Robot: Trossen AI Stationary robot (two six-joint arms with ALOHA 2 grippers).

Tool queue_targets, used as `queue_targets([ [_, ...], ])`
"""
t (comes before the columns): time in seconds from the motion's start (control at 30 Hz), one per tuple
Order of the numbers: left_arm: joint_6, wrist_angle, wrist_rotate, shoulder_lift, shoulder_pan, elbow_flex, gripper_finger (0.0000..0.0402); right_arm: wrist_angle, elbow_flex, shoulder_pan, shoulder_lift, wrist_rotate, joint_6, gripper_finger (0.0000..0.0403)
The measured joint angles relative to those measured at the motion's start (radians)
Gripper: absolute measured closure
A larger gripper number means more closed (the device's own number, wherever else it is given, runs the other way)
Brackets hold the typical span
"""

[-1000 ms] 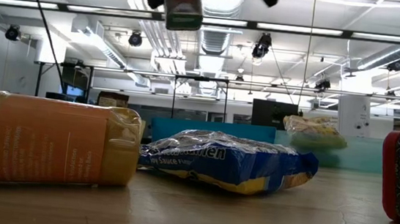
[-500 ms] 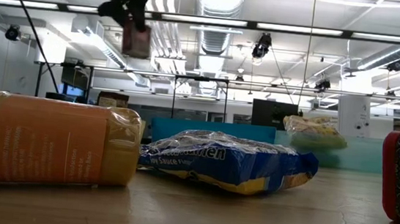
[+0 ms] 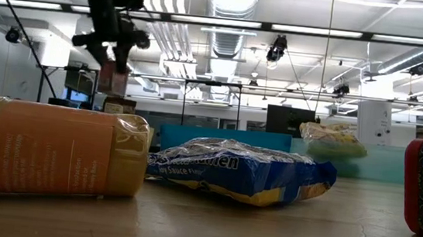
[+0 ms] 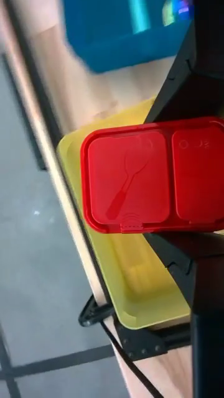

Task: Pick & Place Food Item
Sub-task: Put the red seasoning can into the yellow bin

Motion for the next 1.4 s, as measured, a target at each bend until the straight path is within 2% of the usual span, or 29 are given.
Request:
queue_targets([
  [0.2,-0.05,0.152,0.001,-0.069,0.041,-0.178,0.0178,0.001,-0.037,0.0,-0.03,0.0,0.015,0.0071],
  [0.37,-0.091,0.192,-0.052,-0.066,0.044,-0.251,0.0178,0.0,-0.06,0.0,-0.037,-0.001,0.049,0.0071],
  [0.5,-0.107,0.233,-0.104,-0.066,0.076,-0.255,0.0178,0.002,-0.081,0.0,-0.041,-0.004,0.068,0.0071],
  [0.8,-0.101,0.257,-0.107,-0.066,0.15,-0.285,0.0178,0.004,-0.1,0.009,-0.042,-0.012,0.095,0.0071],
  [1.13,-0.168,0.248,-0.067,-0.066,0.146,-0.314,0.0178,0.009,-0.1,0.009,-0.042,-0.012,0.113,0.0071],
  [1.3,-0.213,0.25,-0.004,-0.066,0.105,-0.354,0.0178,0.01,-0.1,0.009,-0.042,-0.011,0.124,0.0071],
  [1.4,-0.217,0.25,-0.002,-0.066,0.061,-0.364,0.0178,0.01,-0.1,0.009,-0.042,-0.011,0.125,0.0071],
])
